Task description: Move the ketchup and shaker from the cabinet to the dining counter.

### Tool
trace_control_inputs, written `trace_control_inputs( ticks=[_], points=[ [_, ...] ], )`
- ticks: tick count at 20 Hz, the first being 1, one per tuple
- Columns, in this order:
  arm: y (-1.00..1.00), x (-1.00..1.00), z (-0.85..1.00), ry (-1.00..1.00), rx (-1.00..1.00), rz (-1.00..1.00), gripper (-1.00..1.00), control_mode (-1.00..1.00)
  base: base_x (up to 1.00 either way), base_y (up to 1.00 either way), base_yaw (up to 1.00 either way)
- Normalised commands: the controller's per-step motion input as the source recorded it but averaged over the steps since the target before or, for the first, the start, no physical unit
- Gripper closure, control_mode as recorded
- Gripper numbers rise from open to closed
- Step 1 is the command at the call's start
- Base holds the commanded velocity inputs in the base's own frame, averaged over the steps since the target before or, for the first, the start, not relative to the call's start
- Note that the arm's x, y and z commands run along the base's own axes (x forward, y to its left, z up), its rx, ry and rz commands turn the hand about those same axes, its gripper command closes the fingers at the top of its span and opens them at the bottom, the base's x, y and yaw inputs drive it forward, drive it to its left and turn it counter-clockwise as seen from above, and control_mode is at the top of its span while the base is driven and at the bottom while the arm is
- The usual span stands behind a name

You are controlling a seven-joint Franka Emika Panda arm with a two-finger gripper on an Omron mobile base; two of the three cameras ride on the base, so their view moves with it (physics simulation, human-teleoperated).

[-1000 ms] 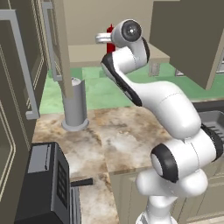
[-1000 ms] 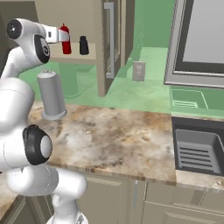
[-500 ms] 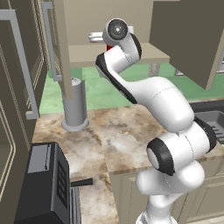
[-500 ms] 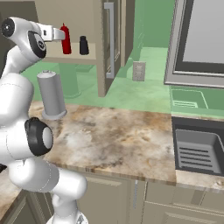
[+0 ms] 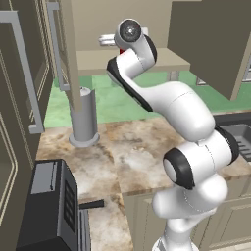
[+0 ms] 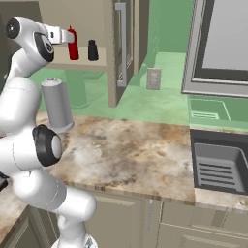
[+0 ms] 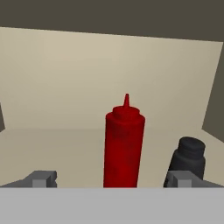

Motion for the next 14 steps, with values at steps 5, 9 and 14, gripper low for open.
trace_control_inputs(
  ticks=[5,9,14],
  points=[
    [-0.03,0.14,0.0,0.0,0.0,0.0,-1.0,-1.0,0.0,0.0,0.0],
    [-0.04,0.13,0.0,0.0,0.0,0.0,-1.0,-1.0,0.0,0.0,0.0],
    [-0.02,0.1,0.0,0.0,0.0,0.0,-1.0,-1.0,0.0,0.0,0.0]
  ],
)
